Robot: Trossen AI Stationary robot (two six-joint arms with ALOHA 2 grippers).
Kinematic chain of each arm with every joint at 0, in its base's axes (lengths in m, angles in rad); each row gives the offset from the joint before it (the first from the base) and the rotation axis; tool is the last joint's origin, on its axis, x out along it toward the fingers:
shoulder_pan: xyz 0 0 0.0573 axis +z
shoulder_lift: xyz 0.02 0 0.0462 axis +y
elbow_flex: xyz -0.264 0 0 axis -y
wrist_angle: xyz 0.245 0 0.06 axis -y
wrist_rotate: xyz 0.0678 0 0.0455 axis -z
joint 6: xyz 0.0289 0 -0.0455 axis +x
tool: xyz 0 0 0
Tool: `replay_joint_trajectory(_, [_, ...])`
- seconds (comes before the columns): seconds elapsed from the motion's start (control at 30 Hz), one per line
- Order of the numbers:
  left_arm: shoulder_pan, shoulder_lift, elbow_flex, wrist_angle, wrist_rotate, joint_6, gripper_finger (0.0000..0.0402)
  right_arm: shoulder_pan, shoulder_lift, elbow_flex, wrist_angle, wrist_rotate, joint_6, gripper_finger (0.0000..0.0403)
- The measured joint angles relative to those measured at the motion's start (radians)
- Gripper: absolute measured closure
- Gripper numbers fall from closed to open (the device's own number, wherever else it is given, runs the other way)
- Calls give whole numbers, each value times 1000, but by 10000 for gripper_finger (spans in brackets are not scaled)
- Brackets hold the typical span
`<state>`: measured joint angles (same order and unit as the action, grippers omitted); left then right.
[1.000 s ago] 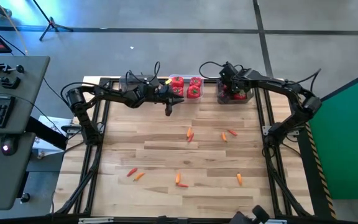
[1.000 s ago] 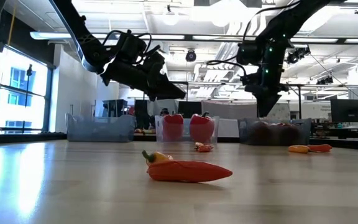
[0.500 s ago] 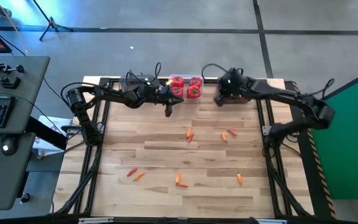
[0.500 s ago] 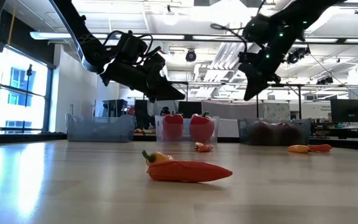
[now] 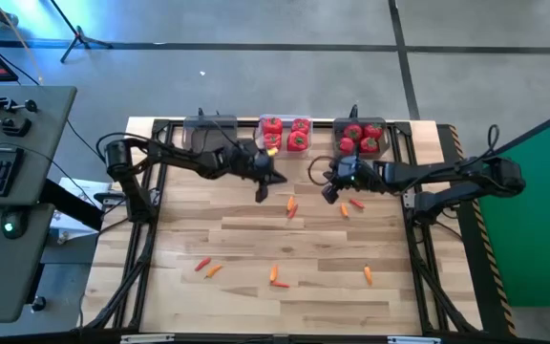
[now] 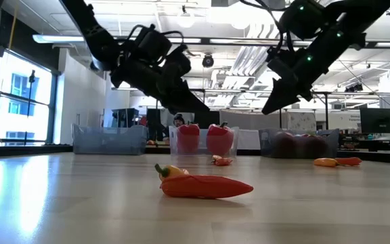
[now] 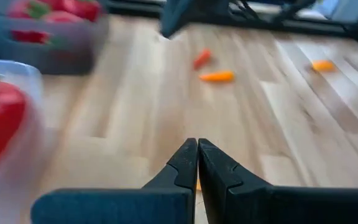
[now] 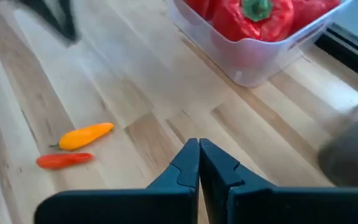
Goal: Sort produce into baskets
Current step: Put the yellow chili pepper into the left black bin
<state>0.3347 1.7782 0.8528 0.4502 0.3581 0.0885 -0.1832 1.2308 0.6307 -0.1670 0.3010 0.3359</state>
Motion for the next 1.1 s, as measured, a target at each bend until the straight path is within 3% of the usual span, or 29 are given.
replay_joint_trajectory(0.17, [-107,0,21,-125,-252,-110,388,89,0,-32,56,129,31,403])
replay_joint_trajectory(0.23, [-139,0,22,-150,-307,-157,374,105,0,-33,62,155,31,403])
replay_joint_trajectory(0.6, [-197,0,24,-162,-282,-516,281,111,0,-34,72,187,10,403])
replay_joint_trajectory(1.1, [-171,24,25,-165,-235,-582,273,111,1,-34,78,205,0,403])
